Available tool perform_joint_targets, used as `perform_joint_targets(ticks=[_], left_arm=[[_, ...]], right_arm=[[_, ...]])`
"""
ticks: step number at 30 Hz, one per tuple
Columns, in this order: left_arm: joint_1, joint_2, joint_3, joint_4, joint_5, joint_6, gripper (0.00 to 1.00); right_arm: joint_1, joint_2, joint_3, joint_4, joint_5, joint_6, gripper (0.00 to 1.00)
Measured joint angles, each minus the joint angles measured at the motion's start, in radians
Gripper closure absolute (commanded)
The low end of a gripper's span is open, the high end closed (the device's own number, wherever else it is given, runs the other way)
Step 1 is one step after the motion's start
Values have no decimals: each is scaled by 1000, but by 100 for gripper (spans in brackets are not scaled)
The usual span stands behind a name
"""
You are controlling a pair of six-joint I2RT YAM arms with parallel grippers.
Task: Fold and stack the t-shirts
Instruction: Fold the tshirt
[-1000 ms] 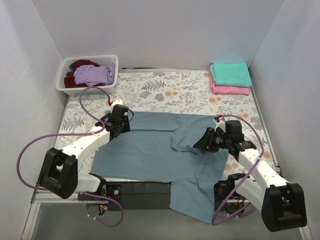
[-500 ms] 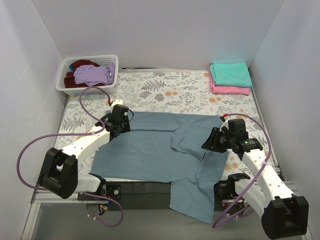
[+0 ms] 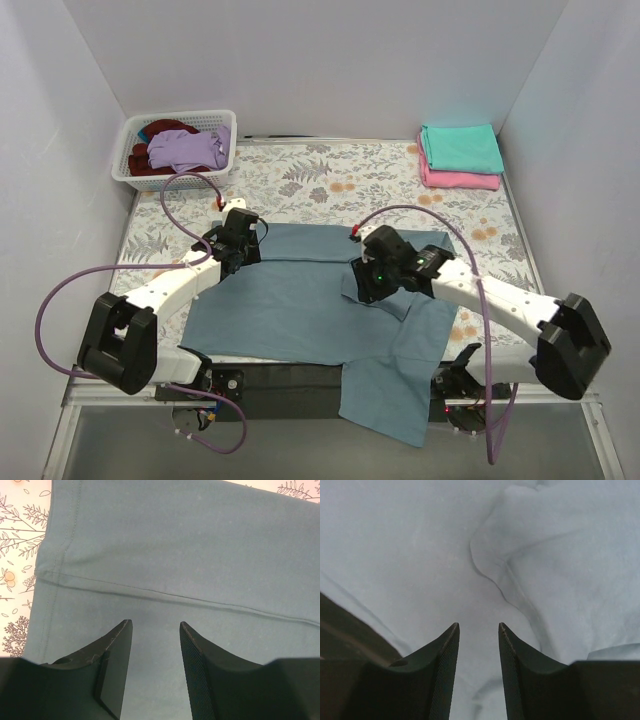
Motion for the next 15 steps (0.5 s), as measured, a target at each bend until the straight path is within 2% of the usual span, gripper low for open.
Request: perform_joint_targets(ticks=[7,15], left_arm=[[0,0,0,-3,-22,-6,58],[0,0,1,-15,-50,-15,58]], right_arm=[[189,229,142,6,195,-59,54],[255,366,200,6,334,-116,53]])
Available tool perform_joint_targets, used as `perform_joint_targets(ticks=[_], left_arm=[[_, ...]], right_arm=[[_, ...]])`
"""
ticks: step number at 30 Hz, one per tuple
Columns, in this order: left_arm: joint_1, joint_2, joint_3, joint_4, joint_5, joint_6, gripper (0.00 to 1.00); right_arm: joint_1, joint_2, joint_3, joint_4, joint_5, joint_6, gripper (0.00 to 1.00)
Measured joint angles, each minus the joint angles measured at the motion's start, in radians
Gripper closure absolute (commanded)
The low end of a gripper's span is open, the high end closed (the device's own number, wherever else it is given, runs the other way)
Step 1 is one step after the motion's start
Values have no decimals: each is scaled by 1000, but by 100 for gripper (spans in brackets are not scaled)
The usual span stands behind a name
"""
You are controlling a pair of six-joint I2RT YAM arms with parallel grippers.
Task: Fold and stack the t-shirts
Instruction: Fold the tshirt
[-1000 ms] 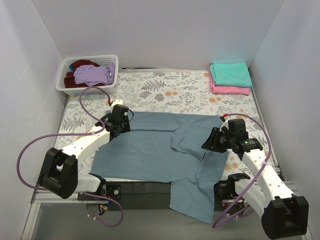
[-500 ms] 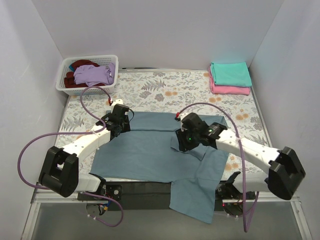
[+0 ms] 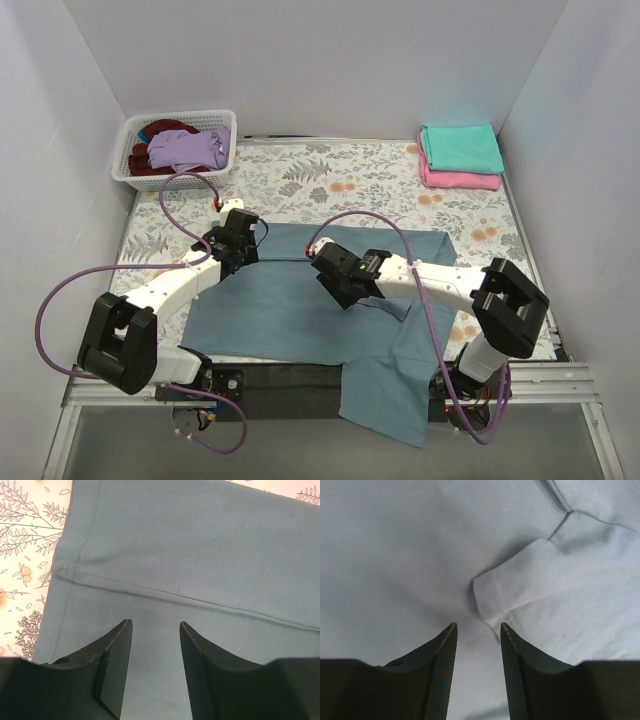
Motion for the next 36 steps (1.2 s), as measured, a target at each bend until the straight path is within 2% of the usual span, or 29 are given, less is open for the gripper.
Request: perform_joint_targets(ticks=[10,20,24,30,36], left_arm=[[1,0,7,-13,-30,-13,58],[2,0,14,-16,-34,-19,58],[2,0,14,-16,-34,-19,58],[2,1,14,-16,-34,-19,58],[2,5,14,-16,-34,-19,58]], right_arm=[[17,127,25,0,89,-62,54],[52,185,60,1,152,-98,60],[59,199,65,0,176,-101,69],[65,205,66,-6,200,-106,98],[69,186,73,-25,182,-105,98]])
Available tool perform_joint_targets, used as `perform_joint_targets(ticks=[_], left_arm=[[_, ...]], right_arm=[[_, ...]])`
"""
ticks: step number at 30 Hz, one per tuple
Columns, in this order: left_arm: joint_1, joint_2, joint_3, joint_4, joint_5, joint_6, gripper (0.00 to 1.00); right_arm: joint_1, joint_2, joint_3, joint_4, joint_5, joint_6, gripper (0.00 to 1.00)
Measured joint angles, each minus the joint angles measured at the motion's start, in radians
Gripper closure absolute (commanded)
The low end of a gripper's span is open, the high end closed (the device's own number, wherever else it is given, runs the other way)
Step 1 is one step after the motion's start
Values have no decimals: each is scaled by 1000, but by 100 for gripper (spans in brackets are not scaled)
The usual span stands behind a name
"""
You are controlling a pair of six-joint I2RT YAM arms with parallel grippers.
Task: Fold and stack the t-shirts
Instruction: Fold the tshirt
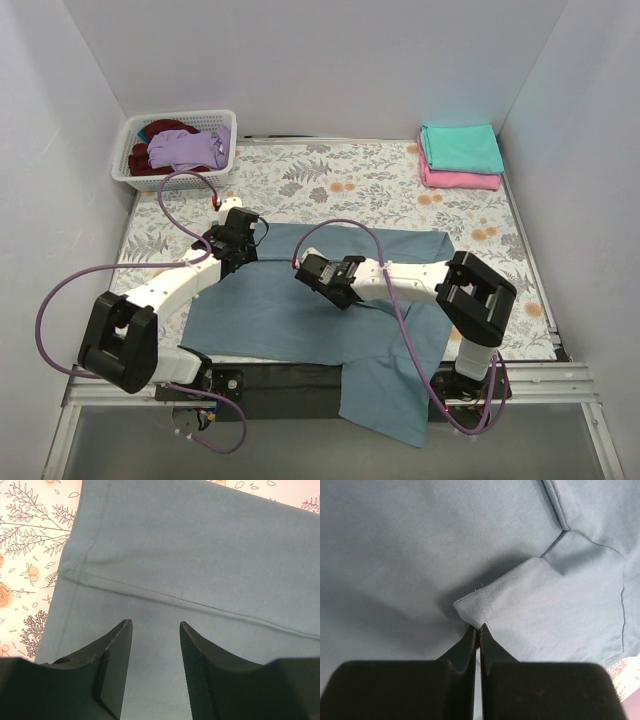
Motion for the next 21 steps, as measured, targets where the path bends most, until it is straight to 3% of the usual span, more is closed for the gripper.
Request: perform_joint_targets(ticks=[5,9,12,17,21], left_arm=[[1,10,0,0,2,0,58],[1,11,0,-1,3,0,58],[1,11,0,-3,3,0,58],[23,26,14,-4,14,-11,58],[98,98,92,-3,63,-26,58]], right_arm=[[0,-49,0,-13,-43,4,89],[0,-54,7,-16,-98,14,62],[0,-54,22,-23,-129,17,54],[-39,-109,26,-35,-155,33,51],[-226,-244,2,-14,-182,51,52]])
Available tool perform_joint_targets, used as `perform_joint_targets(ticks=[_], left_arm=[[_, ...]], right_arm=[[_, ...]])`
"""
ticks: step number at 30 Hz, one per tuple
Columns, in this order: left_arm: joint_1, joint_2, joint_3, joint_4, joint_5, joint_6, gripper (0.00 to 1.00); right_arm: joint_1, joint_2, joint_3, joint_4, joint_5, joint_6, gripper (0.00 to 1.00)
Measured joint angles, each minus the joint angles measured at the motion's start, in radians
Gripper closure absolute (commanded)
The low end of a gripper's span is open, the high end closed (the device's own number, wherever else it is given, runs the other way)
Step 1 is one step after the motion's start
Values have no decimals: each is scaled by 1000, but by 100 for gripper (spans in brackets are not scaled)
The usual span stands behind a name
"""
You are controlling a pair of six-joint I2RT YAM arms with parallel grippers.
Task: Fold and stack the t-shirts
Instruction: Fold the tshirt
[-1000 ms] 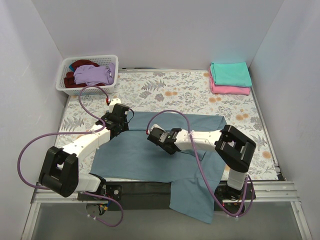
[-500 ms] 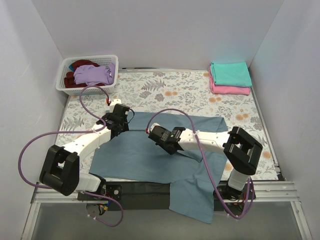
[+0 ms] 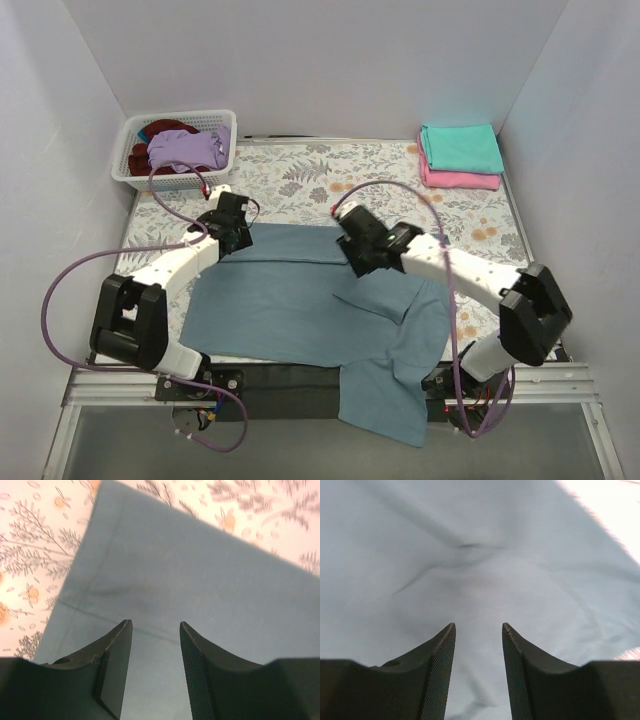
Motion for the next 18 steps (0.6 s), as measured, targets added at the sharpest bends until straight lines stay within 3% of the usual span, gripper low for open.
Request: perform_joint_targets(ticks=[8,13,18], left_arm=[[101,254,209,20,58,-10,62],[143,377,230,14,96,-18,63],[191,395,242,15,122,-27,63]], right_arm=[[-549,-202,-157,162,-156,52,57],[-732,-146,-226,271,-316,83,60],[-837,-40,-259,367,-437,101,61]])
